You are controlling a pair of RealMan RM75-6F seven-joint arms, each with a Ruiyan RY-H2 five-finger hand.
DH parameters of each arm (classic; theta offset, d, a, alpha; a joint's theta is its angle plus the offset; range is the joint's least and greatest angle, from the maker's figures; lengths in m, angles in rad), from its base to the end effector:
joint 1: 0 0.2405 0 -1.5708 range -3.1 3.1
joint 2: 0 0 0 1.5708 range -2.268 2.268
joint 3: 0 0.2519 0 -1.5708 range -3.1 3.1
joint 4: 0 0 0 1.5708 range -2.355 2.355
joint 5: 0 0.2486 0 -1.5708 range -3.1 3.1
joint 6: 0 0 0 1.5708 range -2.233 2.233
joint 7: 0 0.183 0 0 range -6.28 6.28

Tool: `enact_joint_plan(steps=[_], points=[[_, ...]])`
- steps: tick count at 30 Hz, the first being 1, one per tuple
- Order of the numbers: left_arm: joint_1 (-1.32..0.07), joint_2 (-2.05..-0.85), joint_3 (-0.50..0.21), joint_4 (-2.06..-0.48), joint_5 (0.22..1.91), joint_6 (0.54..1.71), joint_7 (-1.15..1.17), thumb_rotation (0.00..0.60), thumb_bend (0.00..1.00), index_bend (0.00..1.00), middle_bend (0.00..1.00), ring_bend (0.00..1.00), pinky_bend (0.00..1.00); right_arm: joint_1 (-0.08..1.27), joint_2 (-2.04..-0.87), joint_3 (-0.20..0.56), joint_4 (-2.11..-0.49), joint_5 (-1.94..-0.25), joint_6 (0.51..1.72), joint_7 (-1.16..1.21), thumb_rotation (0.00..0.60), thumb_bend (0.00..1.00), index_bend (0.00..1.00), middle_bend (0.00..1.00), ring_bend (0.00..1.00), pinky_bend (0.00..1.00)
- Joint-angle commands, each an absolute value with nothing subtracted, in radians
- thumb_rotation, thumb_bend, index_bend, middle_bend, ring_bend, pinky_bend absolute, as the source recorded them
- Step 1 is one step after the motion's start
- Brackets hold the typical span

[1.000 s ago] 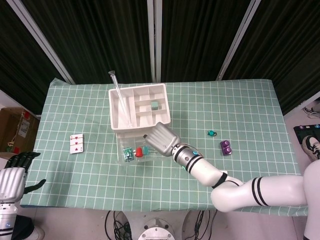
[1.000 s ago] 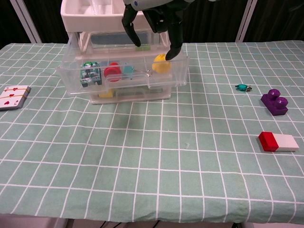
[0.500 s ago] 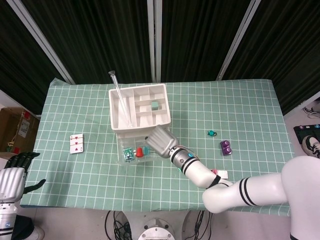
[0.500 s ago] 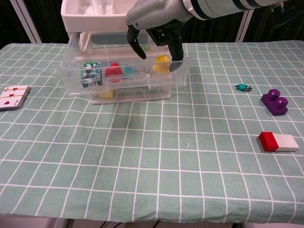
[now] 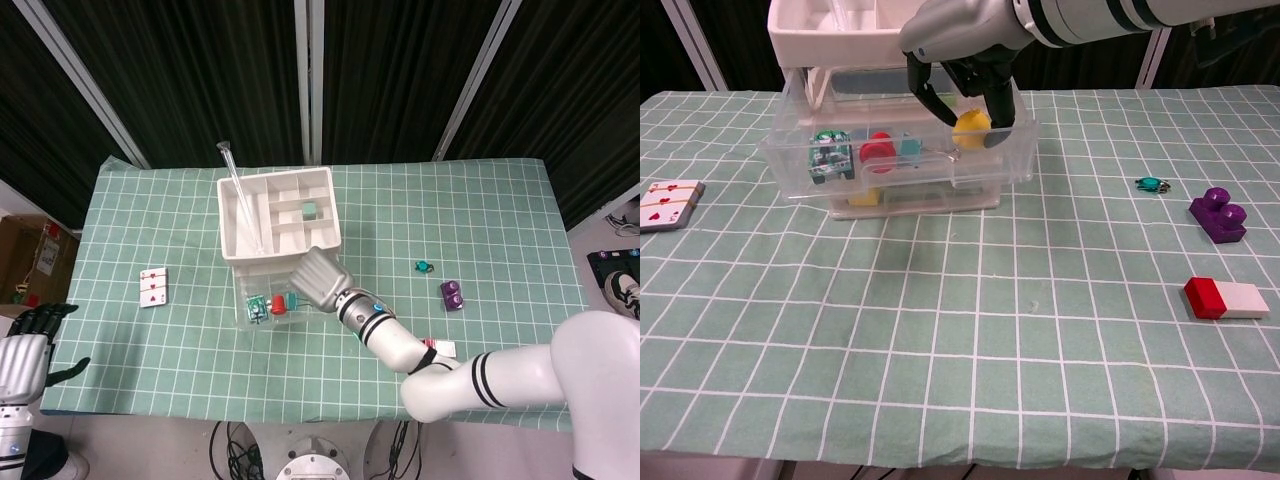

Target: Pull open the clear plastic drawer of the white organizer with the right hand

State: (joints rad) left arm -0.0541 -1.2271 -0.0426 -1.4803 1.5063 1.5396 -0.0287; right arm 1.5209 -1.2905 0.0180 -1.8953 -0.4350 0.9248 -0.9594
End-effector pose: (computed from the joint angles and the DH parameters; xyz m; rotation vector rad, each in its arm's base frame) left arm -0.3412 0.2119 0.1072 -1.3380 -0.8882 -0.9189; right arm 0.0505 -0.3612 -0.0530 2.2970 -0.2745 0.5657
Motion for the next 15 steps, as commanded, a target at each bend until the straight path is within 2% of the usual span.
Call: enact_joint_plan(steps=[1,9,15], points=[[-0.055,-1.225,-0.044,-1.482,1.507,1.540,-0.027,0.600,0.00,0.24,0.23,0.18,0.20,1.489,-1.272,0.043,-1.920,-0.509,0.957,-0.906,0.600,0.23,0.68,0.95,1.00,0.98],[-0.062,-1.215,-0.050,-1.496,1.515,1.544,-0.016,0.600,0.00,0.24,0.23,0.18,0.20,1.333,-1.177,0.079,-2.048,-0.787,1.091,-0.724,0.600,0.28,0.68,0.95,1.00,0.98],[-0.067,-1.216,-0.055,-1.505,1.527,1.554,-0.005,0.600,0.00,0.24,0.23,0.18,0.20,1.112,-1.079,0.001,-2.093,-1.054,1.209,-0.514,0.600,0.29,0.68,0.95,1.00,0.98]])
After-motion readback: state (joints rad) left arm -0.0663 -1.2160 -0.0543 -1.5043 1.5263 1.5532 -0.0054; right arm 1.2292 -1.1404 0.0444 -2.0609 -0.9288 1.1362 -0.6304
